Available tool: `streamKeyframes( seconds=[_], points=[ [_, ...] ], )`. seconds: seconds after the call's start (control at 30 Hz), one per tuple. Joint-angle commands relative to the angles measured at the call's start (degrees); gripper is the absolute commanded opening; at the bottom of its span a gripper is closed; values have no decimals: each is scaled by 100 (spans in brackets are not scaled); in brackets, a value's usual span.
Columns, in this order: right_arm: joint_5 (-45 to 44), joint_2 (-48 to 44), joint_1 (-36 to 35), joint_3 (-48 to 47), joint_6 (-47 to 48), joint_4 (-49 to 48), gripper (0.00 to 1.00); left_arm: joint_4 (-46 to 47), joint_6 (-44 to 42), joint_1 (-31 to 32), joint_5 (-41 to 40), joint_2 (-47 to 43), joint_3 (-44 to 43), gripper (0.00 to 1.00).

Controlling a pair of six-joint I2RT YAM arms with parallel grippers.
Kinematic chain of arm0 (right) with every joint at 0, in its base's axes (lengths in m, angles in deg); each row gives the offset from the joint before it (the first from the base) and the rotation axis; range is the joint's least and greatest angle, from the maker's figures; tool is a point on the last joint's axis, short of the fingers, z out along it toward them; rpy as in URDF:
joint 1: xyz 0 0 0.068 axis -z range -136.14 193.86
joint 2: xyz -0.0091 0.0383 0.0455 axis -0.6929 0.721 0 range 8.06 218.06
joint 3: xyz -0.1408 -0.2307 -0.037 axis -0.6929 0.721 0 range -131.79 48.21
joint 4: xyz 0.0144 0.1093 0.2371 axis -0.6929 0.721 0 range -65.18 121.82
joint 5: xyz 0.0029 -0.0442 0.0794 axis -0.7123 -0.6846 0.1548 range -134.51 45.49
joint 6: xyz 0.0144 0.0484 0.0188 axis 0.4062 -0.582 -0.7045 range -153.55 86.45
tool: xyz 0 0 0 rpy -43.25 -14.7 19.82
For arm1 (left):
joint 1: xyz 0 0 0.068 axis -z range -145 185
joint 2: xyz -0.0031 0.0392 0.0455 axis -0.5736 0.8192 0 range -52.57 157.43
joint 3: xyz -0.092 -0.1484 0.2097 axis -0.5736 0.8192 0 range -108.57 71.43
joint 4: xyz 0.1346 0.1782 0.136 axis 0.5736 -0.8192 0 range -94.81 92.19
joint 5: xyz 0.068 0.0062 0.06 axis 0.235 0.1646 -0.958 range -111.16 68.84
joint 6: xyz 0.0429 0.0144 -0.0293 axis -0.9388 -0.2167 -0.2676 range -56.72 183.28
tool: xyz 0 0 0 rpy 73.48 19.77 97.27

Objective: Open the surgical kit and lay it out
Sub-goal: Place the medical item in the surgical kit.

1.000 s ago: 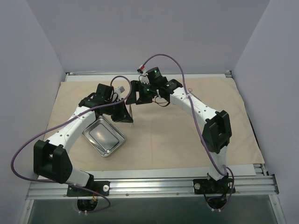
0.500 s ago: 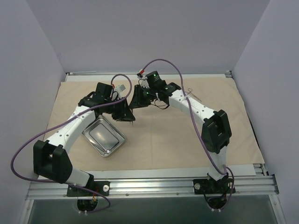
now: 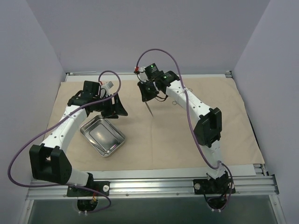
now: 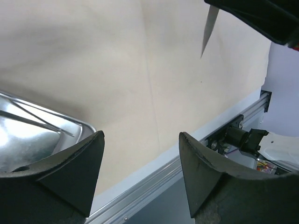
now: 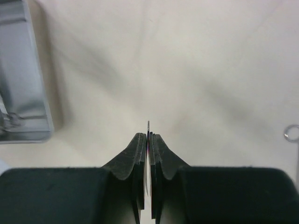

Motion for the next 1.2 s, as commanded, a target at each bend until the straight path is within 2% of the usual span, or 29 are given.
streamKeyframes(
  seconds=[0.0,0.03,0.13,0.37,0.6,0.87,1.17],
  points=[
    [-822,304,273,-215,1539,1429,0,-258,-471,-244,-77,-357,-87,73],
    [-901,305,291,-145,1941,1455,0,-311,-611,-279,-103,-383,-35,73],
    [-1464,313,335,66,2339,1490,0,-381,-752,-376,-165,-498,79,73],
    [-2281,761,450,365,2613,1526,0,66,-709,-560,203,-516,510,73],
    [-2369,1051,678,523,2772,1535,0,155,-805,-710,415,-410,519,73],
    [-2642,1157,757,788,2789,1087,0,-91,-946,-763,301,-270,274,73],
    [-2256,1474,836,559,2754,1016,0,-144,-990,-789,274,-173,264,73]
  ],
)
